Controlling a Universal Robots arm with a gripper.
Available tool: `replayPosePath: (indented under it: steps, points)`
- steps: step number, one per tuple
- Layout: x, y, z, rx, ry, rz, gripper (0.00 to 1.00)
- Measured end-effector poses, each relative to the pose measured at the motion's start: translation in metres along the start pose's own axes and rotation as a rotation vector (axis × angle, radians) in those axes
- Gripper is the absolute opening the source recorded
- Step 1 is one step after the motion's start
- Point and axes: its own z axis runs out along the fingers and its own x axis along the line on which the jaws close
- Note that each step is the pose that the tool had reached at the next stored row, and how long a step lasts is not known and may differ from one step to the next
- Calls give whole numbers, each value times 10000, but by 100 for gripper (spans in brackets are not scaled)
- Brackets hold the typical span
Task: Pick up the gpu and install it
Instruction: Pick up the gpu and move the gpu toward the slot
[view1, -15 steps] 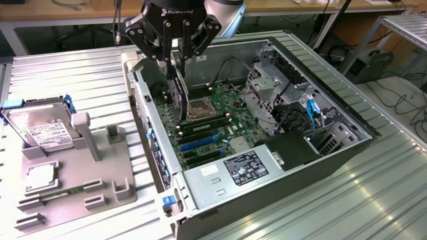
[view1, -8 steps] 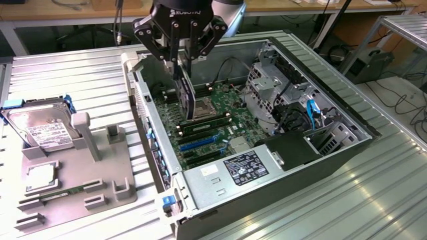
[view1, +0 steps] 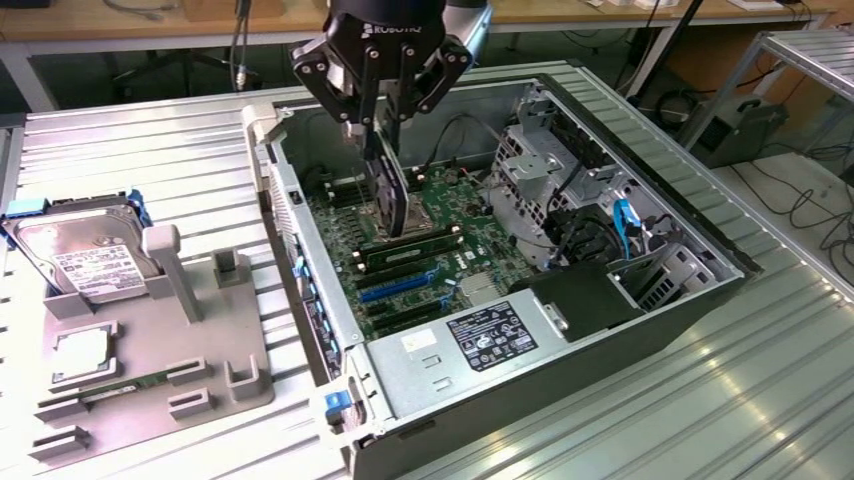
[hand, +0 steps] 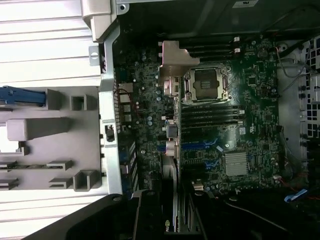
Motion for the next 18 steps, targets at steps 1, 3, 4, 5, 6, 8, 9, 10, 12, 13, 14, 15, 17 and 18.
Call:
replayPosePath:
  steps: [1, 3, 4, 5, 6, 8, 9, 10, 12, 13, 14, 15, 17, 18]
  points:
    - [-17, 3, 6, 3, 0, 0, 26]
    - [-42, 7, 13, 11, 0, -1, 26]
    - [-53, 8, 16, 13, 0, -1, 26]
    - [-68, 11, 20, 15, -1, -1, 26]
    - [-80, 13, 23, 17, -1, -1, 26]
    - [-112, 22, 32, 19, -1, -1, 26]
    - [-129, 28, 36, 22, 0, -1, 26]
    - [-142, 34, 40, 24, -1, -2, 26]
    - [-175, 48, 48, 29, 0, -5, 26]
    - [-192, 56, 52, 31, 0, -5, 26]
    - [-222, 71, 58, 34, 0, -8, 26]
    - [-238, 82, 62, 35, 0, -9, 26]
    - [-269, 101, 71, 39, 1, -12, 26]
    - [-285, 112, 75, 41, 1, -13, 26]
